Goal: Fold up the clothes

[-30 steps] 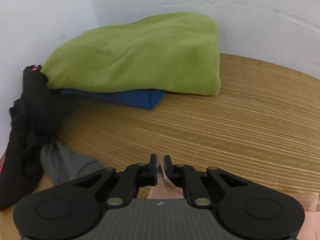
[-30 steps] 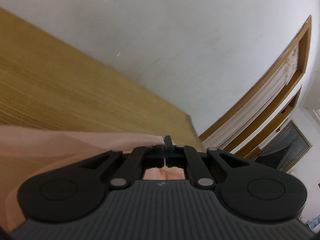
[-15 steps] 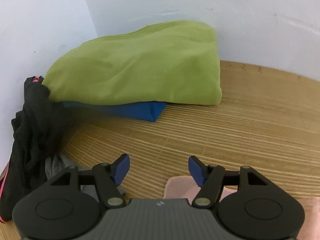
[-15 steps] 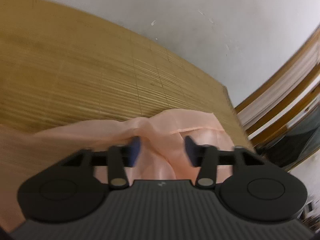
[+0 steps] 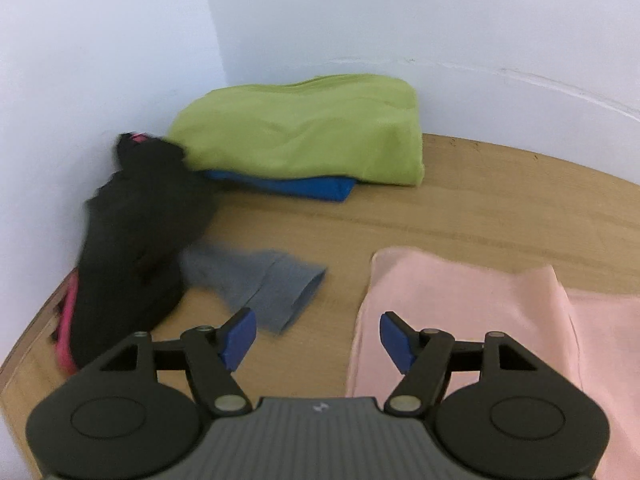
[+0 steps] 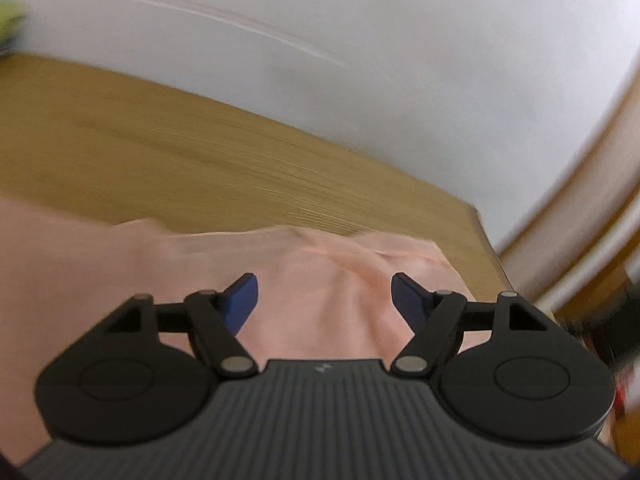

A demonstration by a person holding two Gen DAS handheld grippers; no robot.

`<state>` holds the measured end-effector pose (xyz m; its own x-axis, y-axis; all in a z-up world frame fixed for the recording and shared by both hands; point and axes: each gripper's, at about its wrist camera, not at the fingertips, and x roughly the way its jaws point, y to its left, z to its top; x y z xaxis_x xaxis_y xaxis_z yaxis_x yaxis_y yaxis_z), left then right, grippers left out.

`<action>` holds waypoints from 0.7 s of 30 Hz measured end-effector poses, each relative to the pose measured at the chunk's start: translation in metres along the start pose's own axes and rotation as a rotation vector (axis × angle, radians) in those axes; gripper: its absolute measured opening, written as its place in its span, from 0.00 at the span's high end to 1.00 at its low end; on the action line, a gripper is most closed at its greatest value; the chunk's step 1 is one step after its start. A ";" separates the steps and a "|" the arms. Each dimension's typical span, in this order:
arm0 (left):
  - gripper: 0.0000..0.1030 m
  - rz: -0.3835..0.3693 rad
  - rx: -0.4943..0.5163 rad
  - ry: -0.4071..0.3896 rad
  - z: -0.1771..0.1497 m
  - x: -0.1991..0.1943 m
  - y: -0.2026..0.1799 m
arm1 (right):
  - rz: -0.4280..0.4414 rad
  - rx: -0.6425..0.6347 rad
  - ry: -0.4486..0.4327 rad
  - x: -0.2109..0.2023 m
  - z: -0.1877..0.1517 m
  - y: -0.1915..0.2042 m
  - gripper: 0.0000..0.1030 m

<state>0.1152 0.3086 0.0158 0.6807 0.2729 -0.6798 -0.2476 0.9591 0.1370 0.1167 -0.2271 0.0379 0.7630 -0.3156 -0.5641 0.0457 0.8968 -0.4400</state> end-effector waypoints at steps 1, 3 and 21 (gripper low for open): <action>0.31 0.004 -0.006 0.003 -0.008 -0.014 0.008 | 0.046 -0.034 -0.027 -0.015 -0.005 0.010 0.23; 0.30 0.019 -0.041 0.015 -0.029 -0.040 0.024 | 0.146 -0.089 -0.078 -0.043 -0.014 0.031 0.22; 0.30 -0.054 -0.137 0.232 -0.162 -0.117 0.063 | 1.017 -0.370 -0.324 -0.220 -0.078 0.262 0.22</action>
<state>-0.0918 0.3252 -0.0132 0.5233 0.1825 -0.8324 -0.3170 0.9484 0.0087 -0.0889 0.0530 -0.0078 0.4708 0.6521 -0.5942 -0.8447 0.5276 -0.0902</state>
